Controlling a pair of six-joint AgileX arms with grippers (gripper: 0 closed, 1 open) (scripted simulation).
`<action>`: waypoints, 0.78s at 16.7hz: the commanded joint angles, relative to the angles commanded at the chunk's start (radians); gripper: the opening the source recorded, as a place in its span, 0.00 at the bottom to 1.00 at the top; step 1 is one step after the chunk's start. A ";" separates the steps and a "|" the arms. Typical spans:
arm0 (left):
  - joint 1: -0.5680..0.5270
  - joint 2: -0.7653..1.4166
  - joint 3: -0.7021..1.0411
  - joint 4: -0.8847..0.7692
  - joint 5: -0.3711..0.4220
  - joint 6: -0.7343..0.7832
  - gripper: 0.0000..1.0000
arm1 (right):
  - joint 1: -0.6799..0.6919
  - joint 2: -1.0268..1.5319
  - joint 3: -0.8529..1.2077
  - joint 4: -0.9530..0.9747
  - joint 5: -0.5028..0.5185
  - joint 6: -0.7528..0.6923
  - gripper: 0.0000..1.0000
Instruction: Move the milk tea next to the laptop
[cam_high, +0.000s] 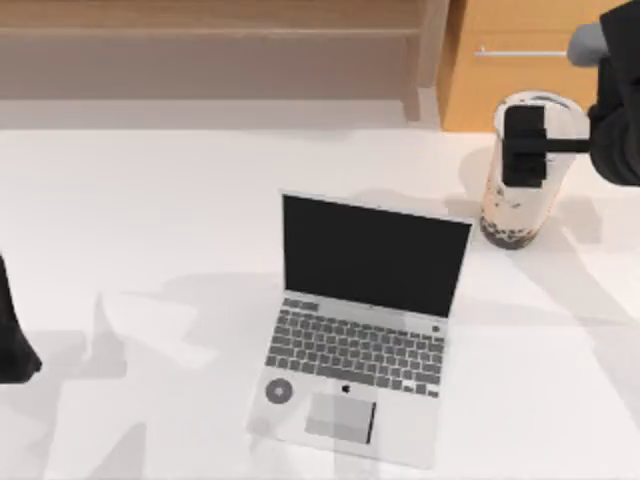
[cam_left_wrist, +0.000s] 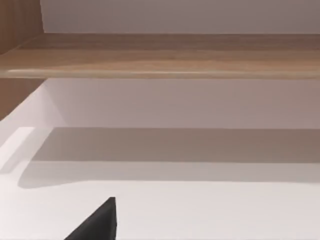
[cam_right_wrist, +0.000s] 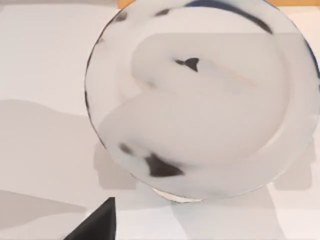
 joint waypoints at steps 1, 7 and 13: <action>0.000 0.000 0.000 0.000 0.000 0.000 1.00 | 0.012 0.044 0.031 -0.014 0.008 0.010 1.00; 0.000 0.000 0.000 0.000 0.000 0.000 1.00 | 0.031 0.112 0.081 -0.037 0.020 0.027 1.00; 0.000 0.000 0.000 0.000 0.000 0.000 1.00 | 0.005 0.211 0.088 0.061 0.006 0.006 1.00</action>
